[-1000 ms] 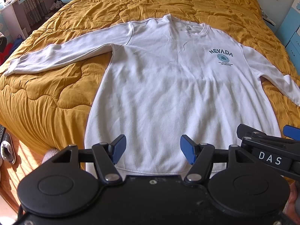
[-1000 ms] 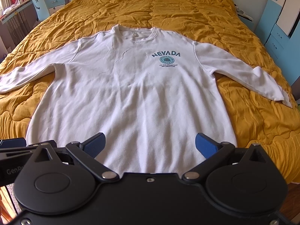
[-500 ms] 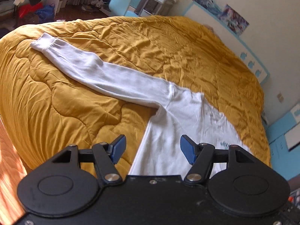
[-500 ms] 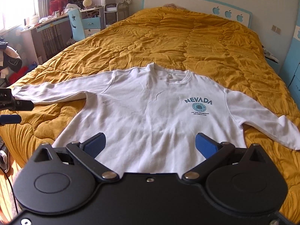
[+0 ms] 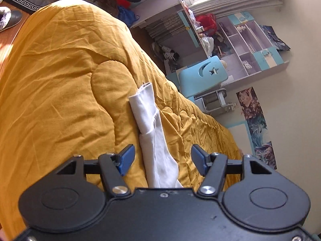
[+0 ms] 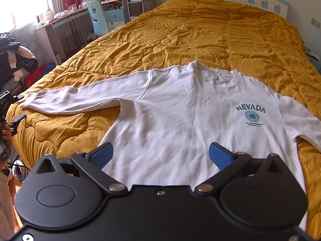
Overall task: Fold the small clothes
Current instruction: 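Grasp the sleeve cuff nearest the left tool with the left gripper, then lift the held sleeve with the left gripper and lay it across the sweatshirt body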
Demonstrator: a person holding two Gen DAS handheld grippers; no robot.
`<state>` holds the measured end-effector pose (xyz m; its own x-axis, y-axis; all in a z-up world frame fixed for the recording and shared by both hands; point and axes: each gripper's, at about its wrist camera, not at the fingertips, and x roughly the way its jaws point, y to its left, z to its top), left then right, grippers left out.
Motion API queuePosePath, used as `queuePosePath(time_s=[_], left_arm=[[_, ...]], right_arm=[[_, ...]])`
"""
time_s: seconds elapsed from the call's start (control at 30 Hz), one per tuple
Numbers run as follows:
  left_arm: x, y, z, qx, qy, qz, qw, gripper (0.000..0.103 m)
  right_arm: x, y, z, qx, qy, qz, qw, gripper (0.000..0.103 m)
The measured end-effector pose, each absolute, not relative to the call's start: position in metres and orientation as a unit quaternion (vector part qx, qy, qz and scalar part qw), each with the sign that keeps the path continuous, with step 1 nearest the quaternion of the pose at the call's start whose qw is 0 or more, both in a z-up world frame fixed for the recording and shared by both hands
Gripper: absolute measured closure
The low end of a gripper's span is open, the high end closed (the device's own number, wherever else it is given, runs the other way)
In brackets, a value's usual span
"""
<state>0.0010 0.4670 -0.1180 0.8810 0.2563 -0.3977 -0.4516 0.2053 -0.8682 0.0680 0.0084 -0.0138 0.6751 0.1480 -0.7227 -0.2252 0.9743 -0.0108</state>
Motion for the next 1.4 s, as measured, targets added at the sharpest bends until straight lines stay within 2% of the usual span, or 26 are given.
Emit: queuePosePath(time_s=[0.17, 0.37, 0.43, 0.47, 0.5, 0.77, 1.0, 1.2, 1.4], left_arm=[[0.013, 0.483, -0.121, -0.585, 0.059, 0.233, 0.775, 0.040], [0.033, 0.499, -0.124, -0.584, 0.037, 0.248, 0.772, 0.047], [0.035, 0.499, -0.123, -0.574, 0.036, 0.260, 0.775, 0.074], [0.038, 0.500, -0.123, -0.573, 0.045, 0.266, 0.774, 0.099], [0.040, 0.502, -0.126, -0.579, 0.050, 0.266, 0.769, 0.101], [0.034, 0.494, -0.116, -0.590, 0.029, 0.248, 0.768, 0.101], [0.080, 0.436, -0.039, -0.549, -0.005, 0.141, 0.824, 0.101], [0.160, 0.329, 0.034, -0.521, -0.001, -0.017, 0.854, 0.101], [0.238, 0.175, 0.047, -0.497, 0.072, -0.159, 0.850, 0.101]], right_arm=[[0.077, 0.023, -0.022, -0.069, 0.407, 0.108, 0.904, 0.000], [0.083, 0.031, -0.032, -0.082, 0.423, 0.104, 0.897, 0.000], [0.085, 0.031, -0.034, -0.085, 0.428, 0.099, 0.894, 0.000], [0.086, 0.031, -0.035, -0.086, 0.430, 0.098, 0.893, 0.000], [0.086, 0.030, -0.036, -0.086, 0.432, 0.096, 0.892, 0.000], [0.084, 0.016, -0.035, -0.072, 0.433, 0.088, 0.894, 0.000], [0.076, -0.015, -0.033, -0.050, 0.429, 0.071, 0.899, 0.000], [0.064, -0.062, -0.032, -0.013, 0.427, 0.042, 0.903, 0.000], [0.049, -0.121, -0.033, 0.036, 0.423, 0.002, 0.906, 0.000]])
